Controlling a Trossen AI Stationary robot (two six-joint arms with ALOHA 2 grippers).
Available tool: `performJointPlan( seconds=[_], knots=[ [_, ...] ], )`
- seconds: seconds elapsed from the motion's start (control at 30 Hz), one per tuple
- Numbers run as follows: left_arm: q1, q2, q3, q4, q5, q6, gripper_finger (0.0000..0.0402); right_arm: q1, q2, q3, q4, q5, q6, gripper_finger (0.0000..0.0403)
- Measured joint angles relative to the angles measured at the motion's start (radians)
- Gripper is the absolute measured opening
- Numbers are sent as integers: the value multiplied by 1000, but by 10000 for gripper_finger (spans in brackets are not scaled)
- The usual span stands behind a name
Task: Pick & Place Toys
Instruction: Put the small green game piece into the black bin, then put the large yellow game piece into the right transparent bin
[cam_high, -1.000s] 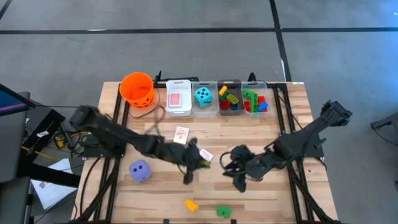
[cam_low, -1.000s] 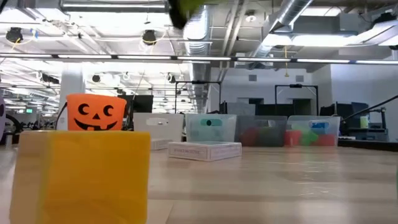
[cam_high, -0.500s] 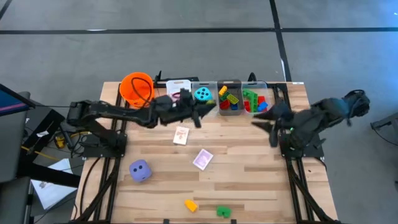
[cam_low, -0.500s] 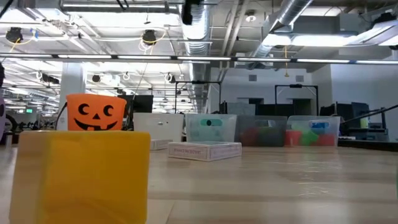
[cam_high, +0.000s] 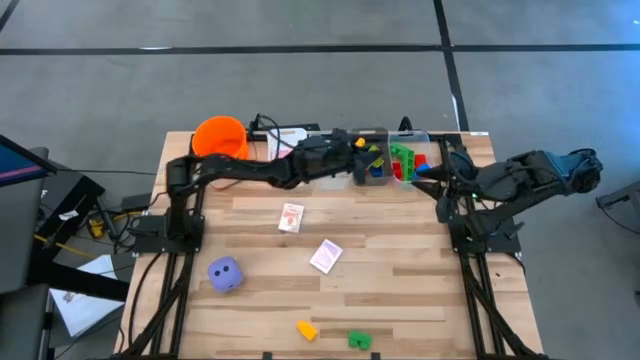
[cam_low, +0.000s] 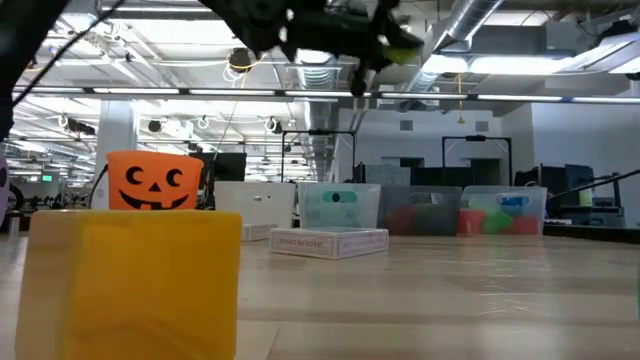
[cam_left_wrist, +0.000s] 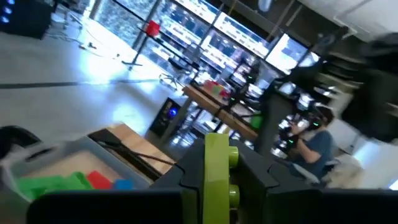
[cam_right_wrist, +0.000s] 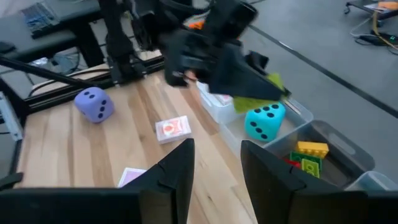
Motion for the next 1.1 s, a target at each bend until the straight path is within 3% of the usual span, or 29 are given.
performJointPlan(
  seconds=[0.37, 0.67, 0.87, 1.1],
  knots=[
    [139, 131, 24, -12, 129, -1, 45, -19, 83, 0, 12, -5, 63, 127],
    [137, 223, 24, 69, 106, 2, 59, -26, 145, 0, 22, -5, 55, 127],
    [139, 236, 25, 73, 76, 1, 113, -30, 157, 0, 27, -34, 70, 127],
    [166, 236, 25, 97, 36, -81, 209, -25, 153, 0, 26, -87, 107, 127]
  ],
)
